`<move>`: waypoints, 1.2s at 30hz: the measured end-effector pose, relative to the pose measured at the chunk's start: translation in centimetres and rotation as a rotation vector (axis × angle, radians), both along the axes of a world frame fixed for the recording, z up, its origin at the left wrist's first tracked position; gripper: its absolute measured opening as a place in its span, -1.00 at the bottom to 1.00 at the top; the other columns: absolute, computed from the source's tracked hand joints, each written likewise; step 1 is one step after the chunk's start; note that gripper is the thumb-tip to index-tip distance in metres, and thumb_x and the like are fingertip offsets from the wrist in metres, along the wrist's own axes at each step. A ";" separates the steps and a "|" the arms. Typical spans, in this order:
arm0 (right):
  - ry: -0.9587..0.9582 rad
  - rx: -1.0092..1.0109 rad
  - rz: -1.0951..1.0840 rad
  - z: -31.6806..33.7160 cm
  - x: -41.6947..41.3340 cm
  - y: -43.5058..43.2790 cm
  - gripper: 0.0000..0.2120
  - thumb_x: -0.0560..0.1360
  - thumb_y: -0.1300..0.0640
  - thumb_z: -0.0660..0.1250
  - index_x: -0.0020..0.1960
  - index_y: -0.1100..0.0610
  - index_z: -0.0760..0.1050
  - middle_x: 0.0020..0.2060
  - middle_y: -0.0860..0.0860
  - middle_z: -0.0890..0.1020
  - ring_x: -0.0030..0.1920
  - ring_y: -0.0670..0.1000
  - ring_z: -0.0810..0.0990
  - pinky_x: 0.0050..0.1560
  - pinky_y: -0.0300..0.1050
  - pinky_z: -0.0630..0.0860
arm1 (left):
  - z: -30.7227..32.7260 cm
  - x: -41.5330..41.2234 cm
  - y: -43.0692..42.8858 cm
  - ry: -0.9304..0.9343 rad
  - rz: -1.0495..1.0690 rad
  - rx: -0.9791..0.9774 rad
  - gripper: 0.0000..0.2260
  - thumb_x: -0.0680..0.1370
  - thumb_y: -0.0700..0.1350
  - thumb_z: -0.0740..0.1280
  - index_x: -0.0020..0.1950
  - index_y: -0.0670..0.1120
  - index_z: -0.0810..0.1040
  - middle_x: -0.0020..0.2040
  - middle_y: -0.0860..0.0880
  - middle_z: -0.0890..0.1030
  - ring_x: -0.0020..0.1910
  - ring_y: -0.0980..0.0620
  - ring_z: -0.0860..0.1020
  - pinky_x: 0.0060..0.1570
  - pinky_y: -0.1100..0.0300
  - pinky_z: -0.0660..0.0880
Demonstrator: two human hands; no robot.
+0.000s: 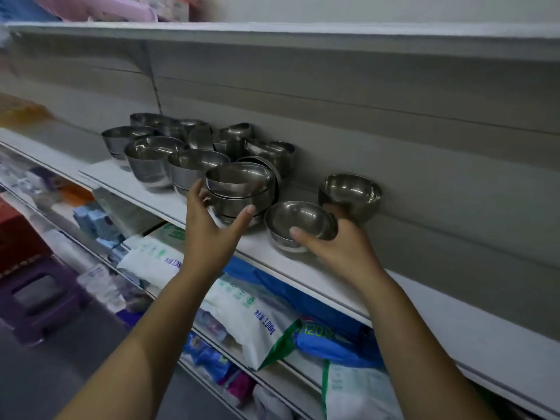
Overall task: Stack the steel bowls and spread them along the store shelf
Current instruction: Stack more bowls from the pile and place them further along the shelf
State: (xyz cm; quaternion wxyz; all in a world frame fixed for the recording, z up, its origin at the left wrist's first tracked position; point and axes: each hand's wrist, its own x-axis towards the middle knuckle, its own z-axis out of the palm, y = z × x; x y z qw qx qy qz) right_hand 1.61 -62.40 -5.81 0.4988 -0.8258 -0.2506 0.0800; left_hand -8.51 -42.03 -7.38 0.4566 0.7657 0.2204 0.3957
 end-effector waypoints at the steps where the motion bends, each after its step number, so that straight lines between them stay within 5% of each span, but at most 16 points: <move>1: -0.008 0.002 0.023 -0.6 0.0 0.4 -0.63 0.35 -0.13 0.62 0.09 -0.16 0.57 -0.06 -0.22 0.71 -0.06 -0.40 0.62 0.02 -0.41 0.55 | -0.4 0.3 0.2 -0.015 0.007 -0.024 -0.17 0.44 0.15 0.53 0.56 0.07 0.13 0.44 0.05 0.40 0.41 0.10 0.40 0.39 0.09 0.37; 6: -0.068 0.041 0.004 -1.9 0.2 2.3 -0.34 0.14 -0.28 0.68 0.13 -0.29 0.45 0.10 -0.20 0.65 0.09 -0.27 0.61 0.09 -0.35 0.52 | -1.4 1.2 0.7 -0.076 0.046 -0.118 -0.24 0.45 0.14 0.52 0.54 0.05 0.23 0.41 0.11 0.45 0.39 0.17 0.43 0.37 0.05 0.41; 10: -0.092 0.103 -0.071 -2.7 0.9 2.7 0.11 0.05 -0.43 0.62 0.49 -0.11 0.31 0.24 -0.11 0.62 0.22 -0.12 0.61 0.27 -0.10 0.56 | -1.7 1.4 1.1 -0.108 0.030 -0.163 -0.31 0.45 0.12 0.53 0.51 0.07 0.32 0.39 0.14 0.50 0.37 0.24 0.44 0.36 0.02 0.45; 17: -0.111 0.251 -0.098 -1.2 -0.6 1.6 0.19 0.08 -0.30 0.66 0.56 -0.20 0.11 0.32 -0.24 0.52 0.30 -0.25 0.52 0.36 -0.10 0.49 | -1.5 0.9 1.9 -0.151 -0.059 -0.235 -0.36 0.46 0.11 0.49 0.50 0.05 0.39 0.36 0.15 0.54 0.36 0.27 0.46 0.35 0.08 0.47; 22: -0.162 0.304 -0.085 1.3 -1.7 3.1 0.27 0.06 -0.36 0.63 0.60 -0.23 0.05 0.34 -0.36 0.44 0.35 -0.30 0.46 0.33 -0.29 0.43 | 0.1 0.7 2.6 -0.247 -0.018 -0.309 -0.59 0.60 0.13 0.32 0.36 -0.06 0.53 0.26 0.02 0.61 0.25 0.17 0.55 0.03 0.50 0.46; 26: -0.284 0.262 -0.075 4.0 -3.2 6.5 0.22 0.10 -0.37 0.58 0.60 -0.22 0.02 0.47 -0.23 0.34 0.43 -0.28 0.35 0.37 -0.38 0.38 | 2.7 0.1 4.9 -0.359 -0.037 -0.388 -0.73 0.69 0.08 0.20 0.21 -0.01 0.60 0.16 0.05 0.66 0.20 0.11 0.60 0.27 0.10 0.53; 31: -0.301 0.177 0.029 6.3 -4.9 12.7 0.25 0.09 -0.44 0.56 0.60 -0.24 -0.02 0.47 -0.35 0.27 0.43 -0.37 0.28 0.34 -0.42 0.32 | 6.2 -1.4 8.6 -0.376 -0.299 -0.622 -0.56 0.71 0.13 0.08 0.27 -0.12 0.60 0.14 -0.06 0.71 0.17 0.03 0.66 0.26 0.00 0.52; 34: -0.333 0.085 0.048 6.8 -6.0 17.0 0.27 0.08 -0.51 0.50 0.61 -0.26 -0.08 0.56 -0.25 0.20 0.53 -0.20 0.23 0.48 -0.07 0.34 | 7.4 -2.5 11.2 -0.364 -0.487 -0.756 -0.51 0.69 0.18 0.03 0.23 -0.08 0.63 0.17 -0.09 0.71 0.23 -0.03 0.64 0.34 -0.09 0.46; 36: -0.325 0.053 0.082 6.9 -6.5 19.5 0.27 0.09 -0.50 0.48 0.62 -0.27 -0.12 0.58 -0.26 0.14 0.54 -0.21 0.18 0.50 -0.03 0.30 | 7.8 -2.9 13.1 -0.369 -0.556 -0.843 -0.52 0.69 0.19 0.04 0.15 -0.03 0.68 0.16 -0.10 0.71 0.21 -0.06 0.66 0.35 -0.15 0.45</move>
